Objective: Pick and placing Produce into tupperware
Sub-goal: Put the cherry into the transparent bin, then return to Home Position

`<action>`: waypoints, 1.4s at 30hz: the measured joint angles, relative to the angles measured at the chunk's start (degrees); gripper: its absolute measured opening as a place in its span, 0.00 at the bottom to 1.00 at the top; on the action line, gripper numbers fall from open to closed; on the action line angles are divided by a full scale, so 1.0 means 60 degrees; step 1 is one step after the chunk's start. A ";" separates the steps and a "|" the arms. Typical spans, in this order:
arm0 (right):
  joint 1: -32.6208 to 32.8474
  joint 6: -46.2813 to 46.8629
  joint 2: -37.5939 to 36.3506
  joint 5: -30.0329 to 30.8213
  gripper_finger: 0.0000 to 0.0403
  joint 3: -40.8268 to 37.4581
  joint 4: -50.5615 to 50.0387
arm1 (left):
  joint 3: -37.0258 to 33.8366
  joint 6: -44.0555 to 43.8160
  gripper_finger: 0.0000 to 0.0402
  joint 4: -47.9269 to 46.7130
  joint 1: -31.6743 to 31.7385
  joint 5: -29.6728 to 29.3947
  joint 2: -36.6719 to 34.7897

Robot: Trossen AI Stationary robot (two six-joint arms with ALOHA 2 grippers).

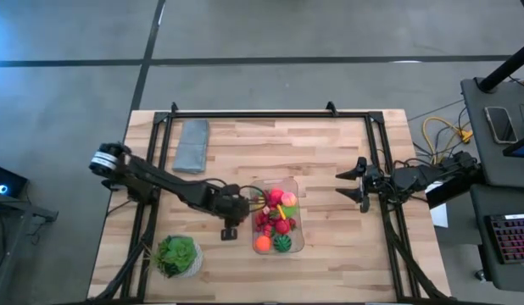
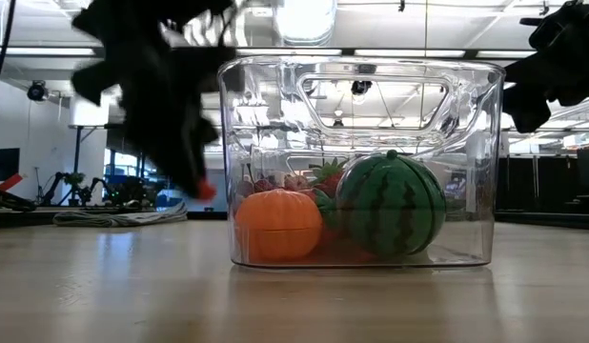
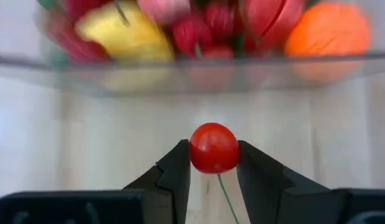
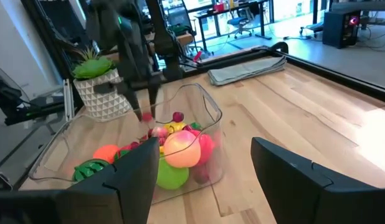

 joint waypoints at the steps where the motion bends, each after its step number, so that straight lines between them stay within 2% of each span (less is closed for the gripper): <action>1: 0.0000 -0.0003 0.0000 -0.0001 0.61 0.0000 0.0000 | 0.0108 0.0171 0.24 -0.0248 0.0000 -0.0141 -0.0264; 5: 0.0000 -0.0001 0.0000 -0.0002 0.61 0.0000 0.0000 | 0.0414 0.0761 0.23 -0.0594 0.0029 -0.0454 -0.1202; 8: 0.0003 0.0000 -0.0015 -0.0004 0.61 0.0000 0.0000 | 0.0679 0.1179 0.23 0.0080 0.0054 -0.0472 -0.1809; 12: 0.0000 0.0000 -0.0008 -0.0004 0.61 0.0000 0.0004 | 0.1008 0.2260 0.25 0.1141 0.0120 -0.0089 -0.1626; 15: 0.0004 0.0000 0.0015 -0.0011 0.61 0.0004 -0.0011 | 0.1327 0.2195 0.28 0.1248 0.0286 -0.0012 -0.0957; 20: 0.0003 0.0000 0.0058 -0.0033 0.61 0.0004 -0.0008 | 0.1962 0.1134 0.41 0.1255 0.0529 -0.0075 0.0086; 25: 0.0004 0.0000 0.0062 -0.0031 0.61 0.0004 -0.0009 | 0.2715 0.1317 0.58 0.0944 0.0651 -0.0113 0.0449; 28: 0.0004 0.0000 0.0062 -0.0032 0.60 0.0004 -0.0006 | 0.3168 0.1311 0.65 0.0334 0.0674 -0.0123 0.0331; 34: 0.0004 0.0000 0.0062 -0.0022 0.61 0.0004 -0.0004 | 0.3081 0.1134 0.68 -0.0472 0.0639 -0.0121 -0.0509; 38: 0.0004 0.0000 0.0069 -0.0004 0.62 0.0004 0.0011 | 0.2464 0.0239 0.68 -0.0525 0.0625 -0.0137 -0.1728; 42: 0.0004 0.0000 0.0087 -0.0004 0.61 0.0004 0.0004 | 0.1543 0.0163 0.68 -0.0429 0.0577 -0.0172 -0.3034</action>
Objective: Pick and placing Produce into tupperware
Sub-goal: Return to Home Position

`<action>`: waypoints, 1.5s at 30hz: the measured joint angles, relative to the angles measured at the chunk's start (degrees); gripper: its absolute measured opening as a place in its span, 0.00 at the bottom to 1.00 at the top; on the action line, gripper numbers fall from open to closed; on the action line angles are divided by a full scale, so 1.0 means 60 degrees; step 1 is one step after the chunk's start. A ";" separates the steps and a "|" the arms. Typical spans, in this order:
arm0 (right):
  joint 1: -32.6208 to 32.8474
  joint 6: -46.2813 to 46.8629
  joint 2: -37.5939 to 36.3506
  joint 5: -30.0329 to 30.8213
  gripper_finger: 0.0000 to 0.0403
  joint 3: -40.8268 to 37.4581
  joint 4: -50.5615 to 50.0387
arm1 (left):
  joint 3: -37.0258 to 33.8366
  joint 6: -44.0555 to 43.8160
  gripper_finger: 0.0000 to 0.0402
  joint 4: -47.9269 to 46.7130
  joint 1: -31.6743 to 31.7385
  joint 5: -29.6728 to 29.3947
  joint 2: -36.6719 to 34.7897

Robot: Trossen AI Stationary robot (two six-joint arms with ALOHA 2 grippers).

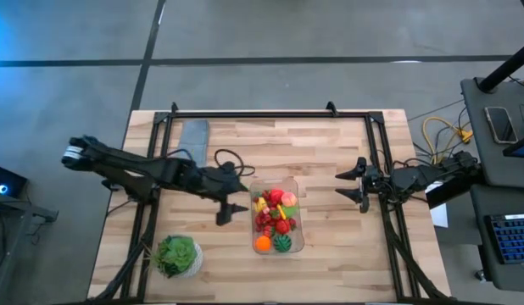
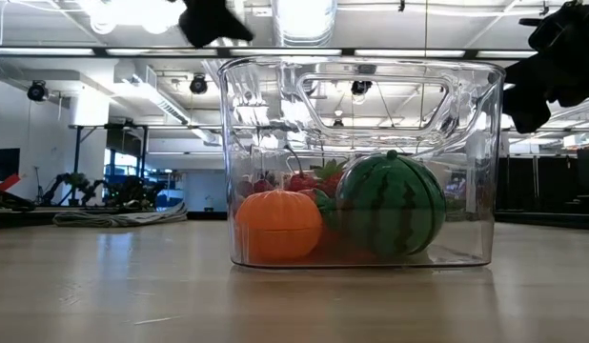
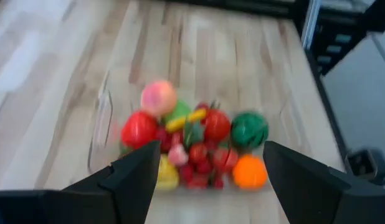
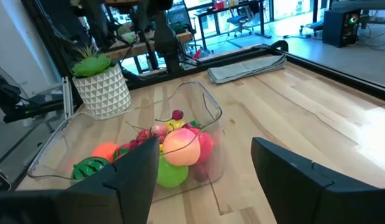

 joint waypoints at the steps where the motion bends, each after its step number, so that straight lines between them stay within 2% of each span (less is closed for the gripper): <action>1: 0.0000 0.0000 0.0000 0.0000 0.61 0.0000 -0.0007 | -0.0304 0.0003 0.68 -0.0009 -0.0014 0.0003 -0.0257; 5: 0.0000 0.0000 0.0026 0.0000 0.61 0.0000 -0.0015 | -0.1722 0.0172 0.68 0.0017 -0.0044 0.0040 -0.1430; 11: 0.0000 0.0000 0.0026 0.0000 0.62 0.0000 -0.0004 | -0.3941 -0.0128 0.68 0.1029 -0.0106 -0.0455 -0.4106; 14: -0.0001 -0.0003 0.0026 -0.0001 0.61 0.0000 -0.0004 | -0.4468 -0.0478 0.68 0.0971 -0.0176 -0.0444 -0.5425; 17: 0.0000 0.0000 0.0022 -0.0003 0.61 0.0000 -0.0004 | -0.4695 0.0280 0.68 -0.0089 -0.0171 -0.0559 -0.6359; 20: 0.0000 0.0000 0.0025 0.0000 0.61 0.0000 -0.0004 | -0.4911 0.0911 0.68 -0.0348 -0.0169 -0.0804 -0.7005; 25: 0.0000 0.0000 0.0022 -0.0001 0.61 0.0000 -0.0004 | -0.5963 0.2489 0.68 -0.0219 -0.0169 -0.1960 -0.8075; 29: -0.0004 0.0000 0.0029 -0.0004 0.61 0.0000 -0.0004 | -0.6568 0.2359 0.68 0.0897 -0.0158 -0.3099 -0.9269; 32: 0.0000 0.0000 0.0029 -0.0004 0.60 0.0000 0.0000 | -0.6924 0.1229 0.68 0.0718 -0.0119 -0.3404 -0.9815; 34: 0.0000 0.0000 0.0029 -0.0004 0.60 0.0000 -0.0004 | -0.7342 -0.0368 0.68 0.0636 -0.0114 -0.2994 -1.0205; 36: -0.0004 0.0000 0.0035 -0.0005 0.61 0.0000 0.0007 | -0.7654 -0.1427 0.68 0.0663 -0.0114 -0.1899 -1.0718; 40: -0.0004 0.0000 0.0029 -0.0004 0.62 0.0000 0.0008 | -0.8395 -0.0923 0.68 0.2190 -0.0114 -0.0039 -1.1642; 42: -0.0004 0.0000 0.0026 -0.0004 0.62 -0.0003 0.0007 | -0.8818 -0.0745 0.68 0.2825 -0.0114 0.0219 -1.1971; 45: -0.0003 0.0000 0.0027 -0.0004 0.61 -0.0004 0.0005 | -0.9513 -0.0670 0.68 0.2801 -0.0107 0.0248 -1.2075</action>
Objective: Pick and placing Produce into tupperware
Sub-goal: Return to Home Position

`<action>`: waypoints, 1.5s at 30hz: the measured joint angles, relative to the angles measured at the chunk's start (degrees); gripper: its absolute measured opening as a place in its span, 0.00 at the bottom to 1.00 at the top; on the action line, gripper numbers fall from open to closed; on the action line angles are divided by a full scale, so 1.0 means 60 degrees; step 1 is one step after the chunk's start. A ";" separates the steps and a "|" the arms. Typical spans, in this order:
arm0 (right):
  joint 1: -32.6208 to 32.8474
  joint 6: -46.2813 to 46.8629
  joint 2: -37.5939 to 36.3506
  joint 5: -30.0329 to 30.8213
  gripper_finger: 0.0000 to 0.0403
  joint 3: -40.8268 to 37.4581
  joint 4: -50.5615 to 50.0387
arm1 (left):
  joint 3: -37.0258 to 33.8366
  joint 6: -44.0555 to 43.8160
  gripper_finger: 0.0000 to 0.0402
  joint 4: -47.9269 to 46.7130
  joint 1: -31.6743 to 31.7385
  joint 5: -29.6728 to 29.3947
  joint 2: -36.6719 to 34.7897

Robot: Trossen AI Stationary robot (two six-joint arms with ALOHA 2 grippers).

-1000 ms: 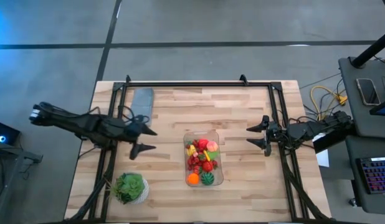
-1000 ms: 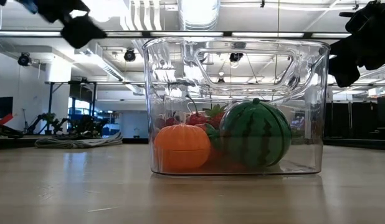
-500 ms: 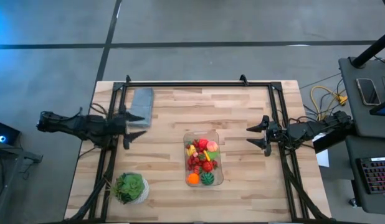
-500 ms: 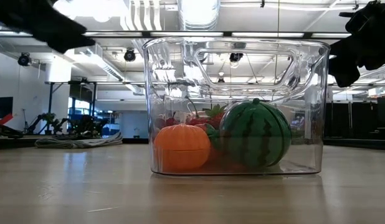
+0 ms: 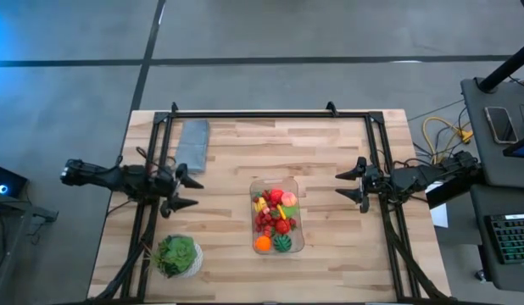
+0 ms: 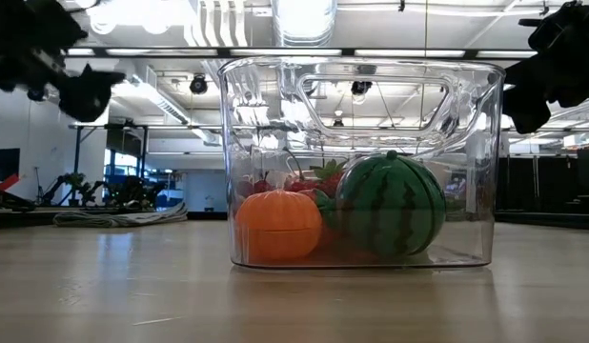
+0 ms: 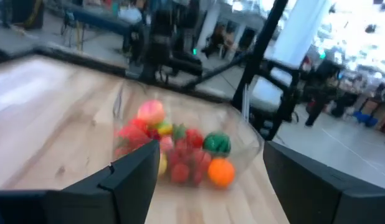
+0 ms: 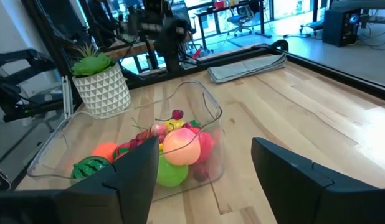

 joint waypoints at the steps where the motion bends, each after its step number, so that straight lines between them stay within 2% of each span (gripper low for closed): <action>1: 0.0000 0.0000 0.0008 0.0004 0.61 0.0001 0.0013 | -0.0131 0.0004 0.68 0.0000 0.0000 0.0064 -0.0021; 6: 0.0003 0.0000 -0.0001 -0.0011 0.61 0.0002 -0.0002 | -0.0570 0.0484 0.68 0.0474 0.0038 0.0557 0.0026; 9: -0.0001 0.0000 -0.0001 -0.0007 0.61 0.0000 -0.0002 | -0.0607 0.1072 0.68 0.0559 0.0263 0.0510 0.0021; 14: -0.0001 0.0000 -0.0001 -0.0007 0.60 0.0000 0.0002 | -0.0618 0.2090 0.68 0.0543 0.1264 0.0523 0.0147; 20: 0.0001 0.0000 0.0003 -0.0004 0.61 0.0000 0.0002 | -0.0632 0.2077 0.68 0.0651 0.2374 0.1296 0.0441; 27: 0.0001 0.0000 0.0010 -0.0004 0.62 0.0000 0.0002 | -0.0640 0.2080 0.68 0.0619 0.2452 0.0534 0.0448; 45: 0.0002 0.0000 0.0010 -0.0004 0.61 0.0000 0.0002 | -0.0640 0.2022 0.68 0.0623 0.2452 0.0478 0.0532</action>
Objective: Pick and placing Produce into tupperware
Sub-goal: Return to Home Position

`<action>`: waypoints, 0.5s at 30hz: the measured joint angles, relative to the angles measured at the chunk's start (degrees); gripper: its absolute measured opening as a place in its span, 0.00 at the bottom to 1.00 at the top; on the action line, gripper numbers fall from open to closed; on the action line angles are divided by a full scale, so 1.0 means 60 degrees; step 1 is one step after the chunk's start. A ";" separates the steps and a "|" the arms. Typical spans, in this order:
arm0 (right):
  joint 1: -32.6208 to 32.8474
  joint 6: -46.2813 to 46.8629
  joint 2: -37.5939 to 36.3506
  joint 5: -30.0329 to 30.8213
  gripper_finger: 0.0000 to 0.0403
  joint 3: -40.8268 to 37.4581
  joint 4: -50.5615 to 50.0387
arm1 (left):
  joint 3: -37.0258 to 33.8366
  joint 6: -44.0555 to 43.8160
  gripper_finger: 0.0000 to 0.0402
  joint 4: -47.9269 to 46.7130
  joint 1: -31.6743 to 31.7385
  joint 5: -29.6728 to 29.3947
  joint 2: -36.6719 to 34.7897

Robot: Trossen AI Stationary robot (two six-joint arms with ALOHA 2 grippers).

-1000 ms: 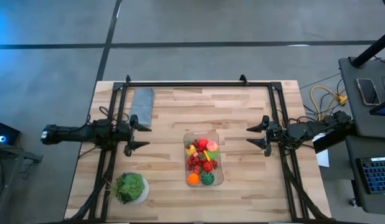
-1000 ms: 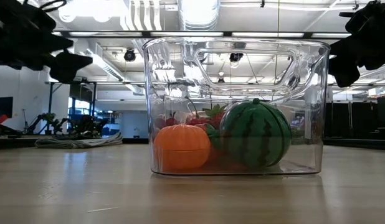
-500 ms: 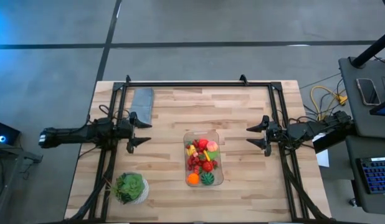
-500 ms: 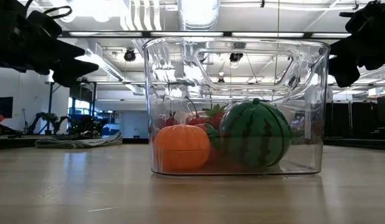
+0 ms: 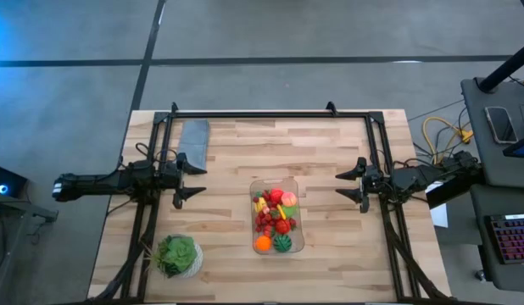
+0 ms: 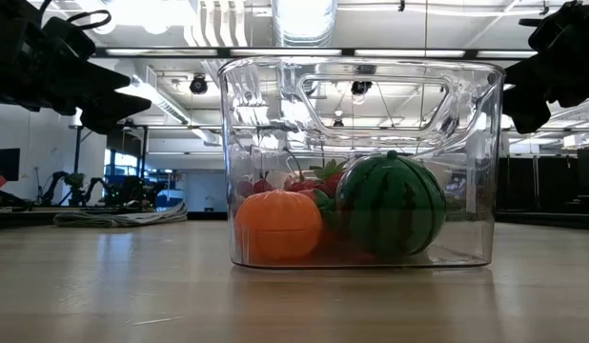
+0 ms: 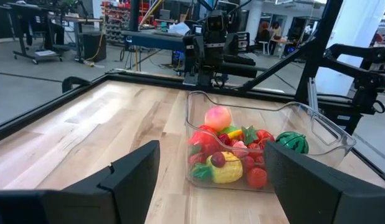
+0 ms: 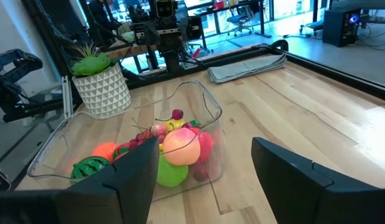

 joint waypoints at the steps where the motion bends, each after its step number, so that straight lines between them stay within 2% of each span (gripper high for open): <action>1: 0.0000 0.0000 0.0000 0.0002 0.61 0.0000 0.0000 | 0.0000 0.0000 0.68 0.0000 0.0000 -0.0002 0.0001; 15: -0.0002 0.0000 0.0000 0.0004 0.61 0.0000 0.0000 | -0.0004 -0.0004 0.68 0.0000 0.0000 -0.0010 0.0004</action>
